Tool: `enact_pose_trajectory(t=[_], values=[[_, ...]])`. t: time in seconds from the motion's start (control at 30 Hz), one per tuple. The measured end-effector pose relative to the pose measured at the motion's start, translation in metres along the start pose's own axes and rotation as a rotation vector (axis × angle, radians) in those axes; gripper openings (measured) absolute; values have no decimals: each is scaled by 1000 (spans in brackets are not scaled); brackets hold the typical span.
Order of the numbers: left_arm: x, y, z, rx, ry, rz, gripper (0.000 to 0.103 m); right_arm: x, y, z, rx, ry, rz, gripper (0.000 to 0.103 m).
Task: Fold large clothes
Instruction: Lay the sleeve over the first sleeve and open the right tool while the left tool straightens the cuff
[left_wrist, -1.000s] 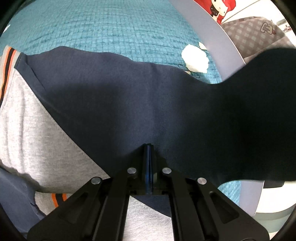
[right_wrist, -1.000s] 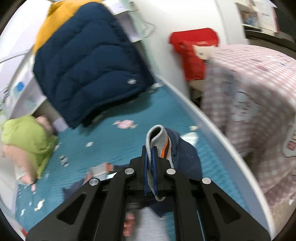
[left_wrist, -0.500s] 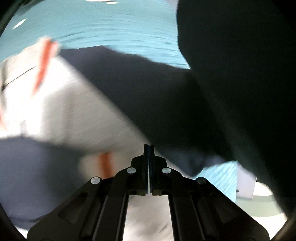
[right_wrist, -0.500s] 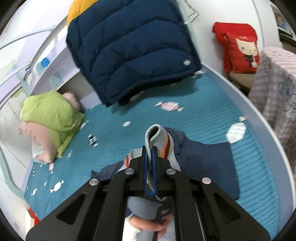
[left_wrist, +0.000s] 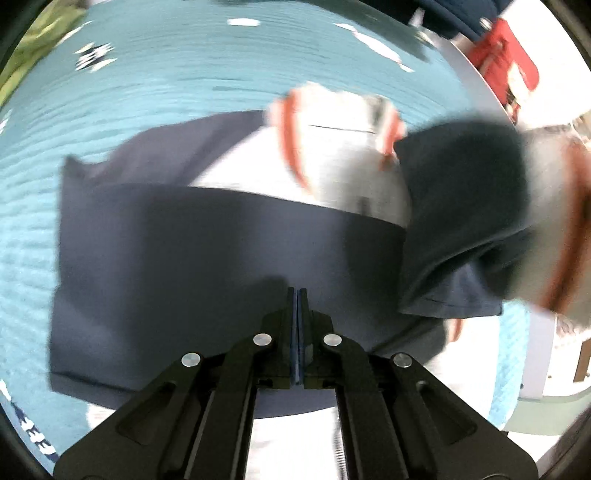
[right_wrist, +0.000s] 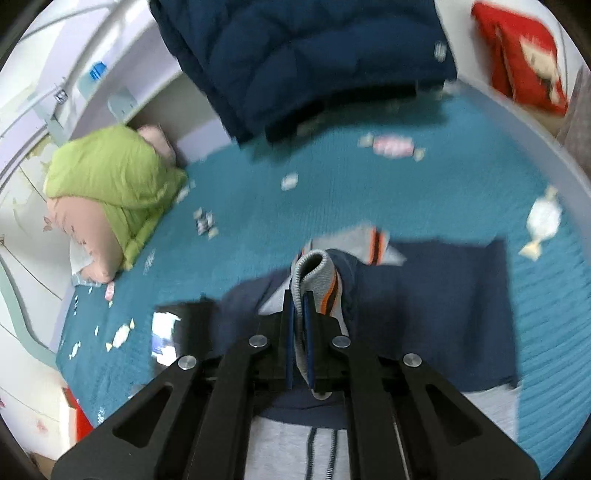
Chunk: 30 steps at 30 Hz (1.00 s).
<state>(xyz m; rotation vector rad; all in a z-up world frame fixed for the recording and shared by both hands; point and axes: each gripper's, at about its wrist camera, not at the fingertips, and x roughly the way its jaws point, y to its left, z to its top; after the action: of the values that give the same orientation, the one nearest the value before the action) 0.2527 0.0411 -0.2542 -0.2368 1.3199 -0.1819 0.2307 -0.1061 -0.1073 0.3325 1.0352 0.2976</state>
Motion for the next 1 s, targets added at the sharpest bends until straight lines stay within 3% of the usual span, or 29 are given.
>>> enact_pose_trajectory(t=[0.17,0.27,0.3,0.33,0.4,0.47,0.53,0.6,0.63,0.73,0.8,0.83,1.0], values=[[-6,30,-1,-84,-19,30,0,57,19,-23,-64,188,44,14],[-12,44,-7,-103,-21,30,1,51,13,-28,-43,178,68,44],[-12,44,-7,-108,-19,30,1,44,8,-27,-36,156,57,62],[-10,43,-5,-108,-20,41,1,31,-3,-26,-26,107,23,66],[-7,42,-3,-98,-15,40,1,15,-20,-23,-23,60,-33,66],[-3,42,-5,-104,1,42,1,-4,-51,-22,13,28,-143,66],[-1,41,-8,-125,13,31,2,-18,-91,-26,96,13,-233,66],[0,45,-12,-158,26,14,10,-31,-138,-36,235,41,-298,66],[-2,48,-15,-175,29,4,15,-34,-154,-41,289,54,-292,66],[-10,56,-21,-206,33,-28,16,-47,-200,-63,464,64,-233,59],[-15,64,-23,-228,39,-54,26,-48,-214,-71,532,66,-162,54],[-16,67,-23,-242,40,-62,32,-46,-215,-73,560,66,-133,52],[-12,71,-14,-278,54,-84,34,-34,-216,-74,628,63,-48,51]])
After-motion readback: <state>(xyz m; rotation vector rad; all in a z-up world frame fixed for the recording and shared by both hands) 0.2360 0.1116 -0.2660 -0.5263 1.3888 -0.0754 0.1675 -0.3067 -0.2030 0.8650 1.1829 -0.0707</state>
